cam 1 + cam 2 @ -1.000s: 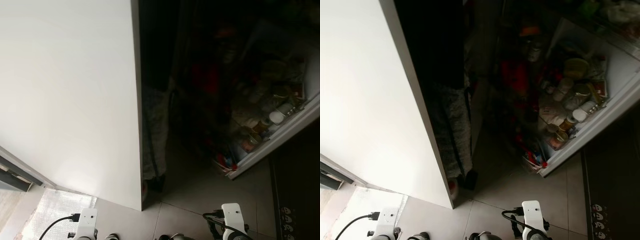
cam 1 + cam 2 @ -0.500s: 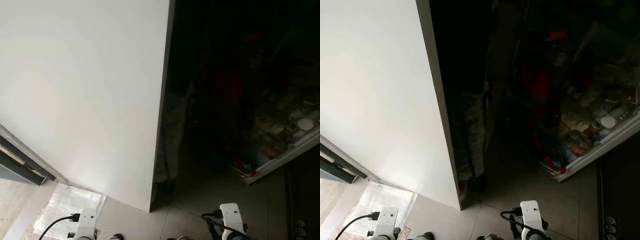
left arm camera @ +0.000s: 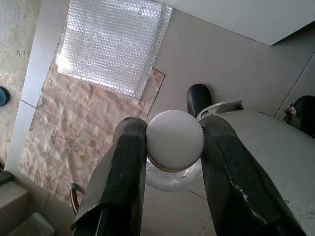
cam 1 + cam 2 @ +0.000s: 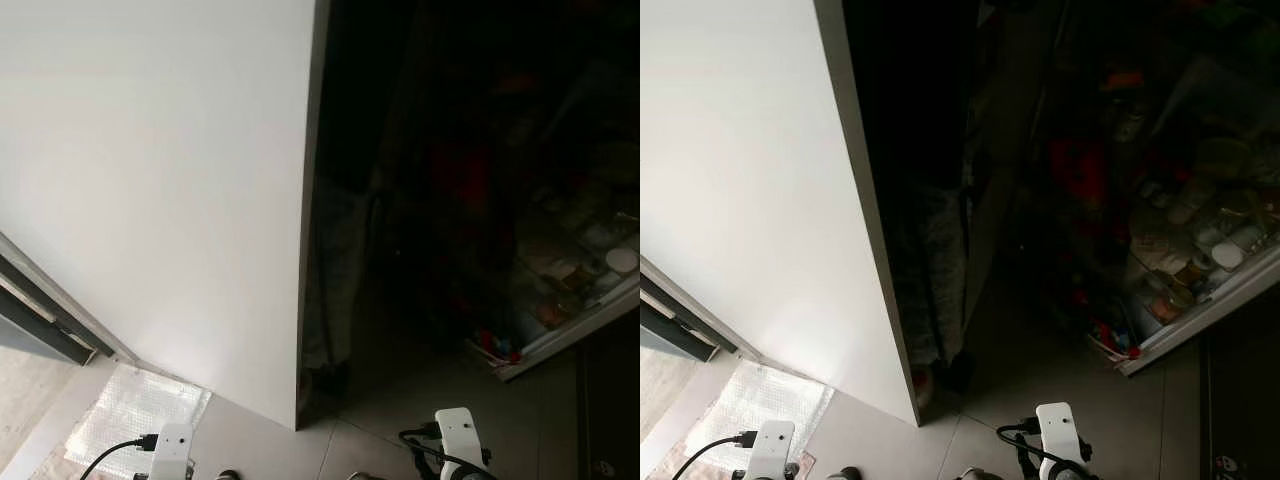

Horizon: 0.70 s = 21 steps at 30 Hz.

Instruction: Restocking fridge

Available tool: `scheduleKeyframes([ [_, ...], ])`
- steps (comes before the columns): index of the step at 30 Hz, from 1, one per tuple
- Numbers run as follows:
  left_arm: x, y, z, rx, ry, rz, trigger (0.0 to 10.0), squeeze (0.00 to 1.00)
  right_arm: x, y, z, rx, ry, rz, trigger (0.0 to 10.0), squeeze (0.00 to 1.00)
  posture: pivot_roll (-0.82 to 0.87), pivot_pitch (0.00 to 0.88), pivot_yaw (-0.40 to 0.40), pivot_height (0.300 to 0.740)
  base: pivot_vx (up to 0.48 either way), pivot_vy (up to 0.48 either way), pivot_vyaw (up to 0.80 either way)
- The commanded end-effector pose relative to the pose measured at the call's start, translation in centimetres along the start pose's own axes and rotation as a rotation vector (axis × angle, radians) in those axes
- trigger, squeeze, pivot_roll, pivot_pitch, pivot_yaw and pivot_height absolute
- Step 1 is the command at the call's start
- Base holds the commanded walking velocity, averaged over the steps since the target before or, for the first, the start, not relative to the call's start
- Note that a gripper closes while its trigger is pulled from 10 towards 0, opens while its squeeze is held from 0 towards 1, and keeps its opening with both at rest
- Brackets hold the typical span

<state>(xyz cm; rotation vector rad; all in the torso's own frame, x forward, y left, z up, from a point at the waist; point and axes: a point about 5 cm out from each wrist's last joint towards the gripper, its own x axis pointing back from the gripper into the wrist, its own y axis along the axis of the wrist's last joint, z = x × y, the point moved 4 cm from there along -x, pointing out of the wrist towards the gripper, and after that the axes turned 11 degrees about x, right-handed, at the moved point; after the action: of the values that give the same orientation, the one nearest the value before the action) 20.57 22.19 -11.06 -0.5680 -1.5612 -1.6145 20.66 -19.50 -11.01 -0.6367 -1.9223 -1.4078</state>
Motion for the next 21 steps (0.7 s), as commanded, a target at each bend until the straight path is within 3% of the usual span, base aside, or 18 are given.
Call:
scheduleKeyframes([
  [1, 0.16, -1.13, 0.07, -0.004, -0.003, 0.036, 10.0, 0.0, 0.24, -1.05, 0.2, 0.0, 0.01, 0.034, 10.0, 0.0, -0.11, 0.148, -0.095, 0.74, 0.0, -0.289, 0.0],
  [9, 0.16, -1.13, 0.07, -0.005, -0.007, 0.037, 10.0, 0.0, 0.24, -0.97, 0.27, 0.014, 0.015, 0.029, 10.0, 0.0, -0.11, 0.155, -0.092, 0.74, 0.0, -0.289, 0.69],
  [21, 0.09, -0.89, 0.11, 0.002, -0.002, 0.037, 10.0, 0.0, 0.16, -0.66, 0.12, 0.02, 0.018, 0.02, 10.0, 0.0, -0.13, 0.185, -0.094, 0.74, 0.0, -0.286, 0.07],
])
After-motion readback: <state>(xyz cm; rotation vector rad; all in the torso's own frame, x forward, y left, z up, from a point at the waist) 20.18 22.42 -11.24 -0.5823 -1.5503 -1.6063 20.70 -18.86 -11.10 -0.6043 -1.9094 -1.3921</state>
